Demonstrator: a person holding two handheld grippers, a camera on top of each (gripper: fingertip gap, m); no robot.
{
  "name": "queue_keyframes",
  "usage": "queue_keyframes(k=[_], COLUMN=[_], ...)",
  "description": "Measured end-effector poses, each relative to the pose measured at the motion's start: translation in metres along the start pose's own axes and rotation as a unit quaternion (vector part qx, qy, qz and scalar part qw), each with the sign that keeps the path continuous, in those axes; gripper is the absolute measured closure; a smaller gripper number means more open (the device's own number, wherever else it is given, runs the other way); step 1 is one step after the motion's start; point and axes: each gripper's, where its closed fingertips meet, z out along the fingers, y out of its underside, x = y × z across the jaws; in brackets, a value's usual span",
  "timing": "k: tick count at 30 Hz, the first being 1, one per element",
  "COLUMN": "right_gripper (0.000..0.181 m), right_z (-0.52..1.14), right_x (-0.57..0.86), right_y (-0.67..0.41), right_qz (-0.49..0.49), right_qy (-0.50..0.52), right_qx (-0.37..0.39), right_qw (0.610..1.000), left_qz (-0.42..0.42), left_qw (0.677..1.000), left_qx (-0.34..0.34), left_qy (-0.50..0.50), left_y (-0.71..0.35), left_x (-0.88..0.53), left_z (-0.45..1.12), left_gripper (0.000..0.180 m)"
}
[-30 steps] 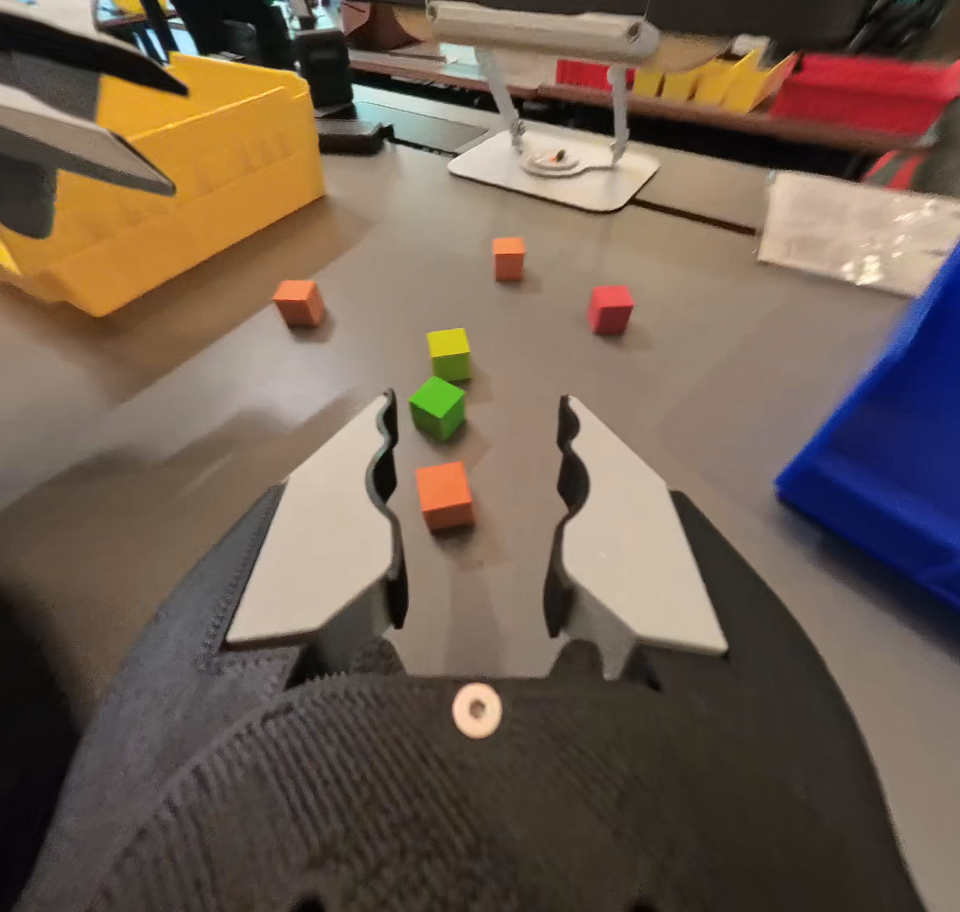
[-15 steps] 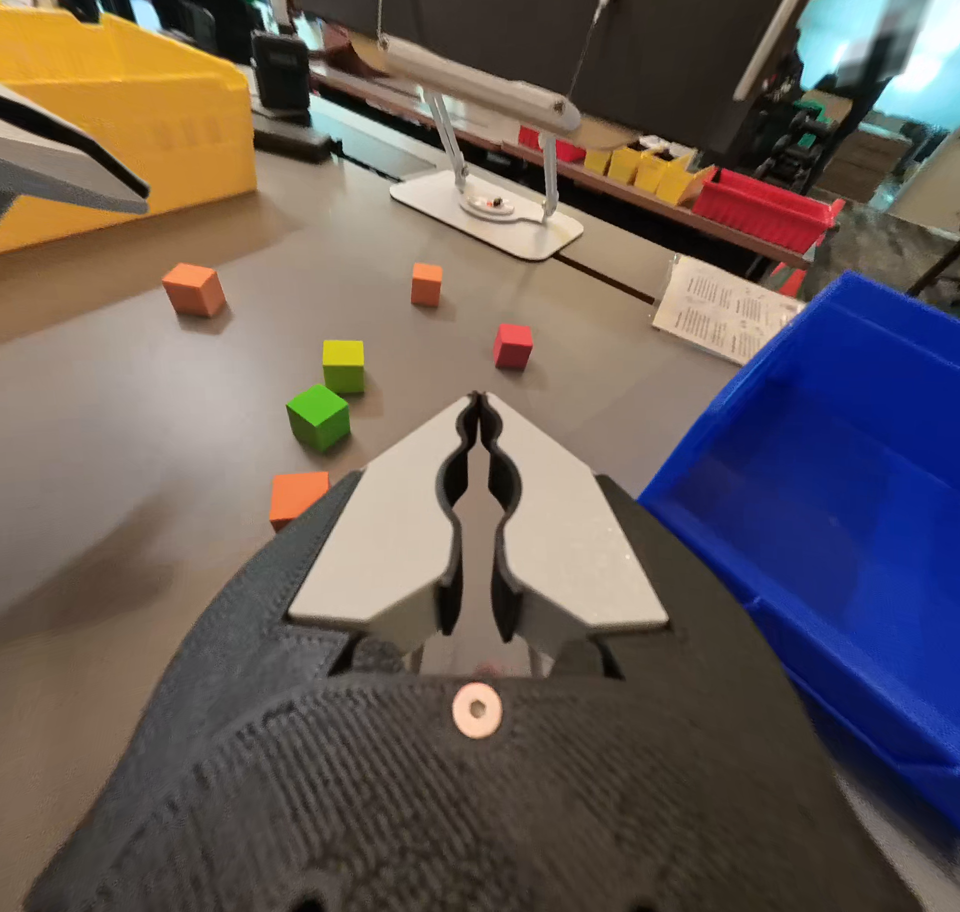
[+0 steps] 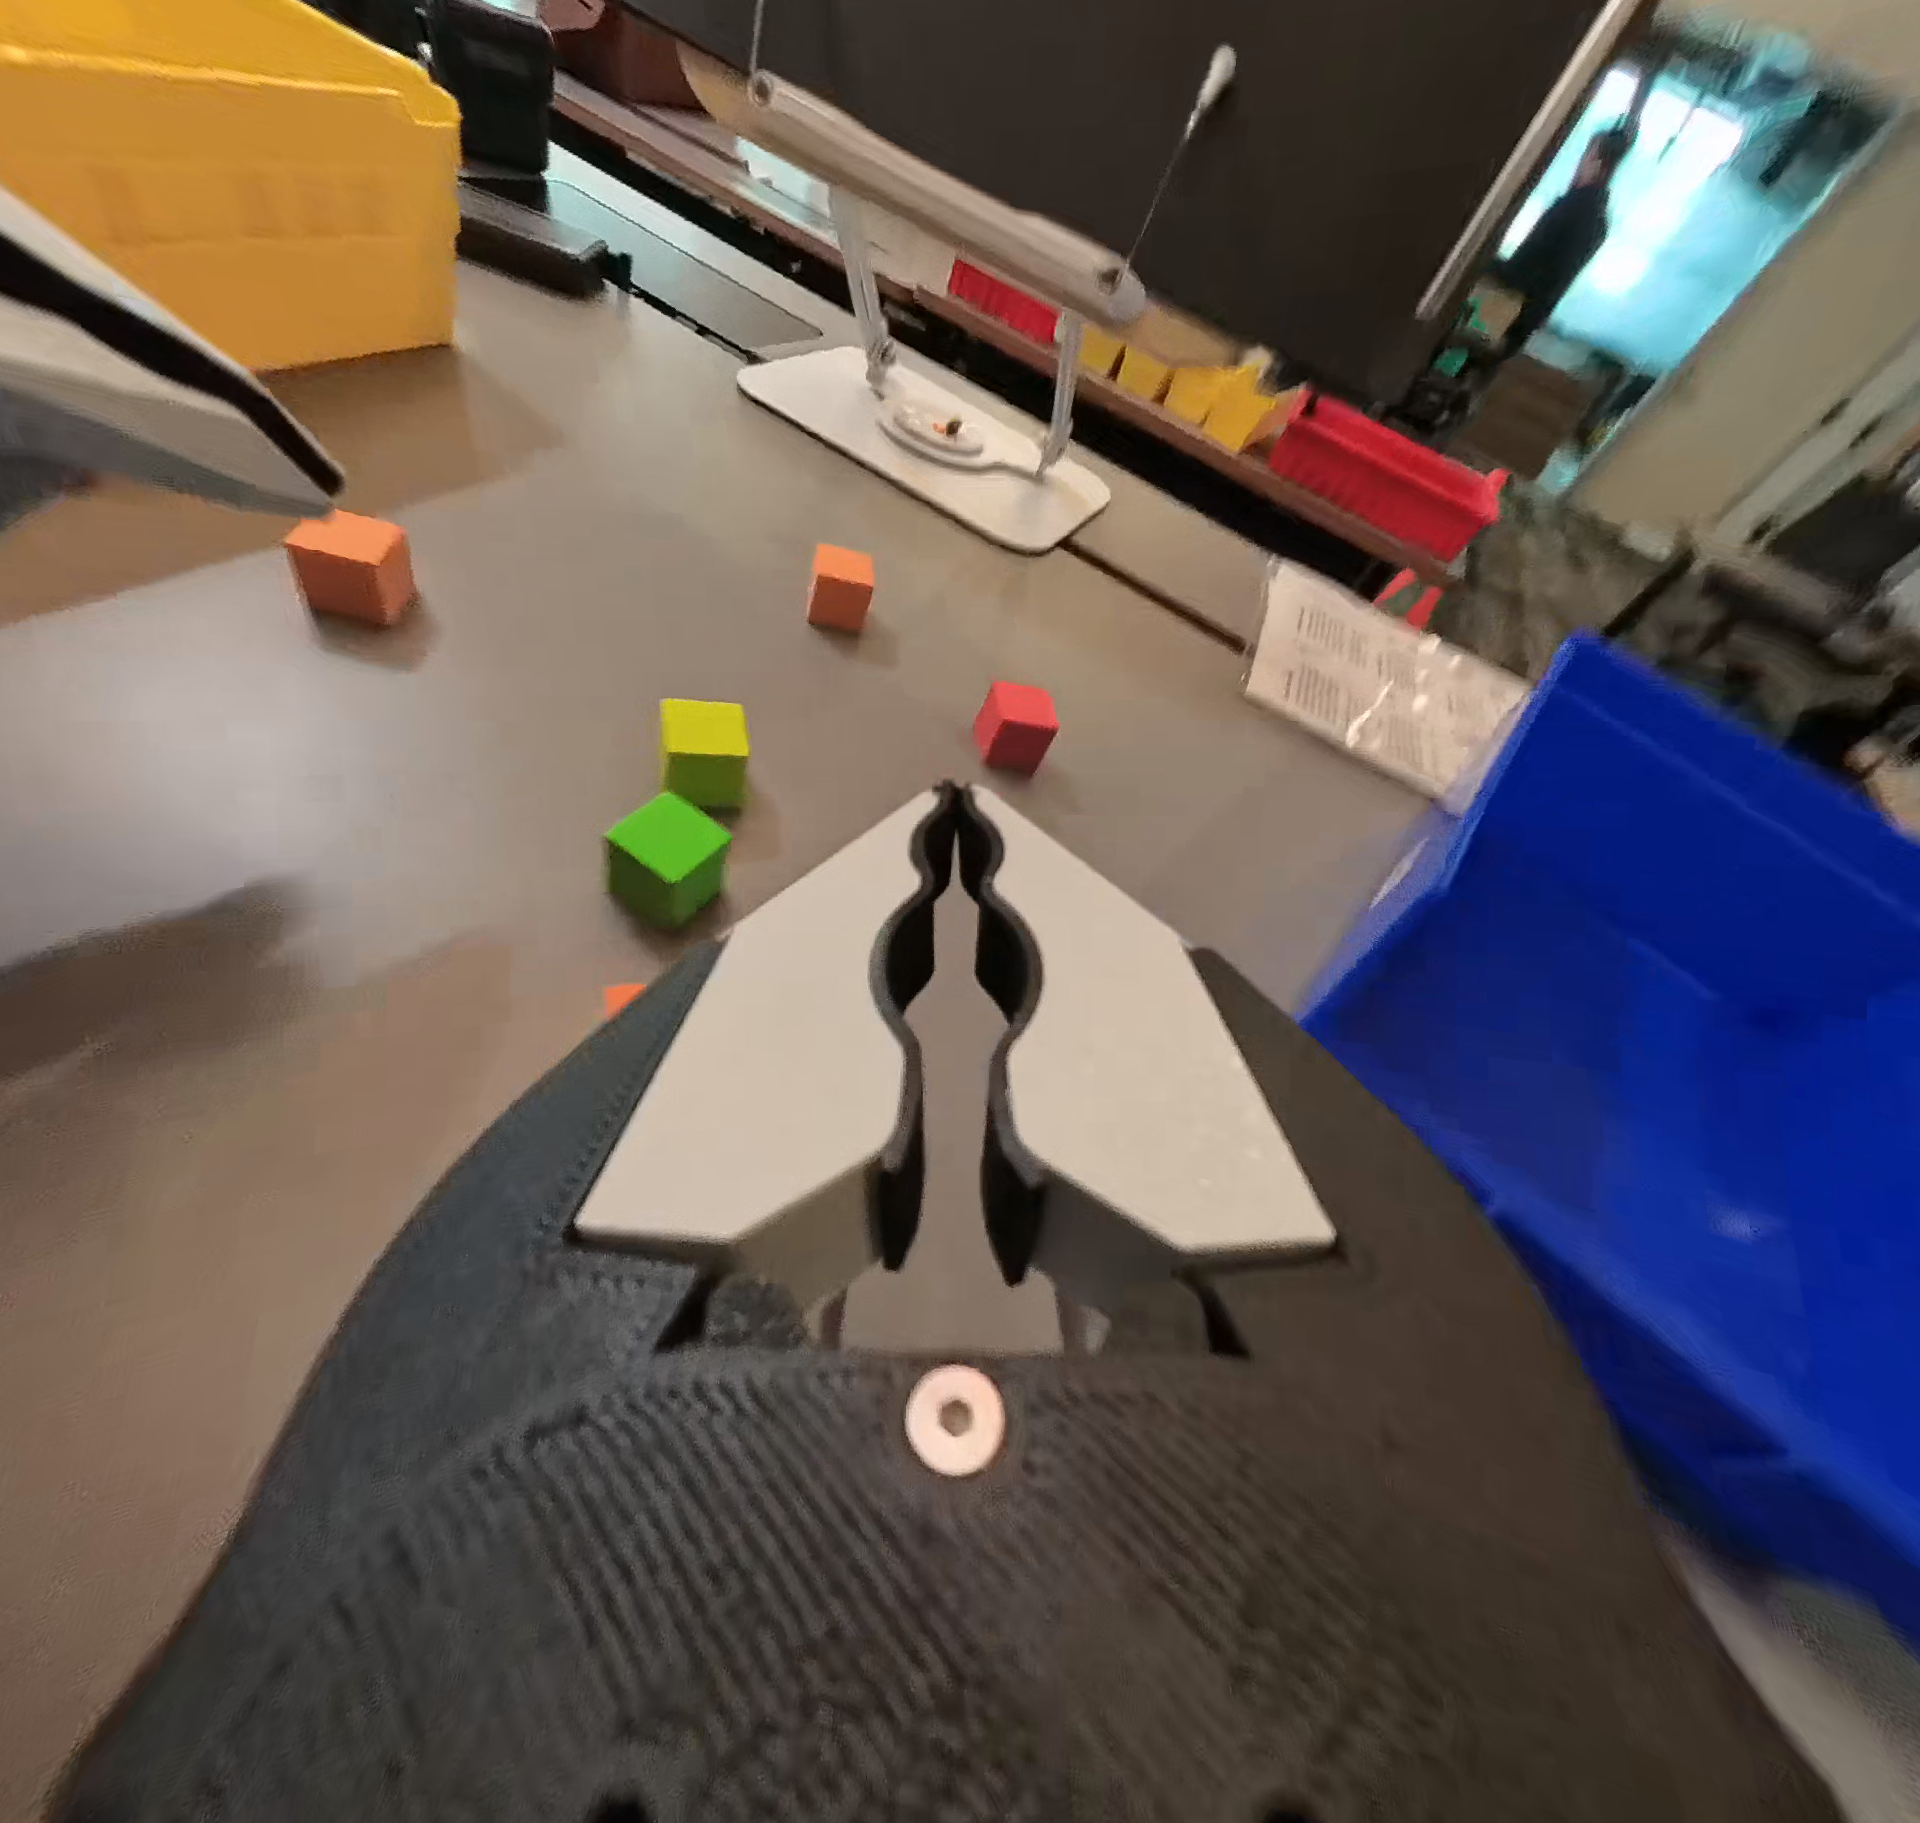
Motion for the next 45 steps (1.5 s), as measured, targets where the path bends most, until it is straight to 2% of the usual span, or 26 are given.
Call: queue_keyframes(k=[1, 5, 6, 7, 10, 12, 13, 18, 22, 23, 25, 31, 36, 40, 45], right_gripper=[0.179, 0.125, 0.120, 0.120, 0.125, 0.155, 0.157, 0.157, 0.157, 0.157, 0.157, 0.157, 0.157, 0.157, 0.157], right_z=[-0.006, -0.020, -0.020, -0.019, -0.007, 0.002, 0.004, -0.005, -0.018, -0.021, -0.024, -0.028, -0.032, -0.031, -0.031], right_x=[-0.005, -0.042, -0.053, -0.060, -0.067, -0.069, -0.067, -0.026, -0.001, 0.001, -0.001, -0.029, -0.073, -0.107, -0.135], right_y=[0.002, 0.038, 0.045, 0.049, 0.059, 0.068, 0.066, 0.045, 0.042, 0.042, 0.041, 0.030, 0.019, 0.006, -0.001], right_qz=[0.032, 0.181, 0.192, 0.191, 0.150, 0.130, 0.128, 0.154, 0.180, 0.182, 0.184, 0.154, 0.152, 0.129, 0.098], right_qy=[-0.004, -0.041, -0.054, -0.063, -0.083, -0.117, -0.137, -0.171, -0.169, -0.166, -0.159, -0.147, -0.220, -0.279, -0.340], right_qx=[-0.014, -0.106, -0.124, -0.134, -0.154, -0.180, -0.176, -0.093, -0.064, -0.057, -0.047, -0.049, -0.058, -0.056, -0.060], right_qw=[0.999, 0.977, 0.972, 0.970, 0.973, 0.968, 0.966, 0.969, 0.967, 0.967, 0.969, 0.976, 0.962, 0.950, 0.933], left_qz=[0.016, 0.012, 0.006, -0.001, -0.013, -0.015, -0.019, -0.022, 0.018, 0.029, 0.048, 0.064, 0.096, 0.100, 0.022], left_qw=[1.000, 0.994, 0.992, 0.991, 0.988, 0.988, 0.988, 0.987, 0.991, 0.991, 0.991, 0.971, 0.961, 0.964, 0.976], left_qx=[-0.008, 0.015, 0.004, -0.011, -0.015, -0.015, -0.015, -0.041, -0.047, -0.050, -0.060, -0.076, -0.083, -0.087, -0.042], left_qy=[0.018, 0.107, 0.122, 0.132, 0.155, 0.154, 0.153, 0.153, 0.126, 0.118, 0.107, 0.218, 0.247, 0.229, 0.213], left_y=[0.006, 0.020, 0.025, 0.028, 0.026, 0.022, 0.020, 0.019, 0.014, 0.016, 0.020, 0.032, 0.060, 0.067, 0.051], left_x=[-0.002, 0.003, 0.004, 0.006, 0.014, 0.021, 0.026, 0.068, 0.082, 0.081, 0.078, 0.100, 0.111, 0.101, 0.070], left_z=[0.000, -0.002, -0.001, 0.000, 0.005, 0.012, 0.017, 0.049, 0.073, 0.079, 0.083, 0.036, 0.001, -0.008, -0.028], left_gripper=[0.180, 0.180, 0.166, 0.153, 0.150, 0.144, 0.141, 0.128, 0.128, 0.130, 0.148, 0.148, 0.148, 0.121, 0.119])
